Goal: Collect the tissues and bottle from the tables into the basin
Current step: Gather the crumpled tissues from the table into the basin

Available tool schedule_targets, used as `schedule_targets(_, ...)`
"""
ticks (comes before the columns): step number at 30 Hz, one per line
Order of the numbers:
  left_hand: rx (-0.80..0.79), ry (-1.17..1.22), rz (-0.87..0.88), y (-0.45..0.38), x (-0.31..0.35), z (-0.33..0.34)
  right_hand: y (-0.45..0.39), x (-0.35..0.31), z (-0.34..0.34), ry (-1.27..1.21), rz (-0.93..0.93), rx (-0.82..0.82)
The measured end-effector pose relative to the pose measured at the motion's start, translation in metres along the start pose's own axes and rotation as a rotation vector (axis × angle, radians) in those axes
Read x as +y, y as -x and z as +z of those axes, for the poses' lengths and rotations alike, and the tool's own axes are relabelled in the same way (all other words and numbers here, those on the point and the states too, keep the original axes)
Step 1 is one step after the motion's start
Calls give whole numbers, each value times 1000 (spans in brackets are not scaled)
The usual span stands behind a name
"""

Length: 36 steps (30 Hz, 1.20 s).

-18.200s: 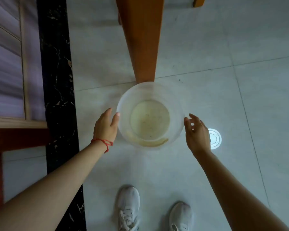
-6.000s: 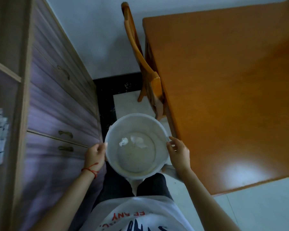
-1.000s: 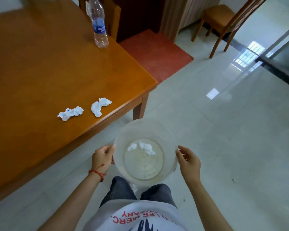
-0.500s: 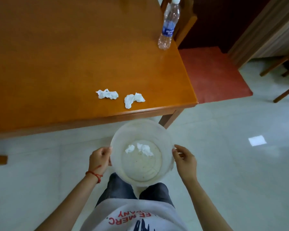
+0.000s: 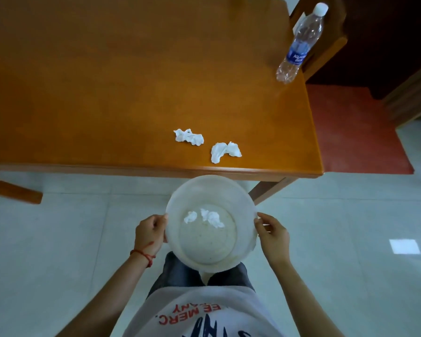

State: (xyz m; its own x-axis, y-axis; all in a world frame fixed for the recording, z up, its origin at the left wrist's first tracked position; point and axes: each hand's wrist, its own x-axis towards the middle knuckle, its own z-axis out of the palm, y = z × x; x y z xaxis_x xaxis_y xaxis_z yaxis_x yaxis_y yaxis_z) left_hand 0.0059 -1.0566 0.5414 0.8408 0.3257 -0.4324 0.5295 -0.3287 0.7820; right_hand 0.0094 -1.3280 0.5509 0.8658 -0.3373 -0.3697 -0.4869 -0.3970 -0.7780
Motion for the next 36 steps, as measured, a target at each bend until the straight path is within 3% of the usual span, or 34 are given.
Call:
schedule_targets(7,7,11,-24,-10,3,-2,-21,-15,6,121,-63,-74)
schedule_targets(18,107,39,-127,-4,-4,12,-106,-80,32,276,-423,-52)
schedule_targets(31,177,19,-133,2,-5,22,-151,-101,84,585,-598,-144)
schedule_targets(36,180,13,-145,1,-5,24,-153,-99,84,506,-621,-152)
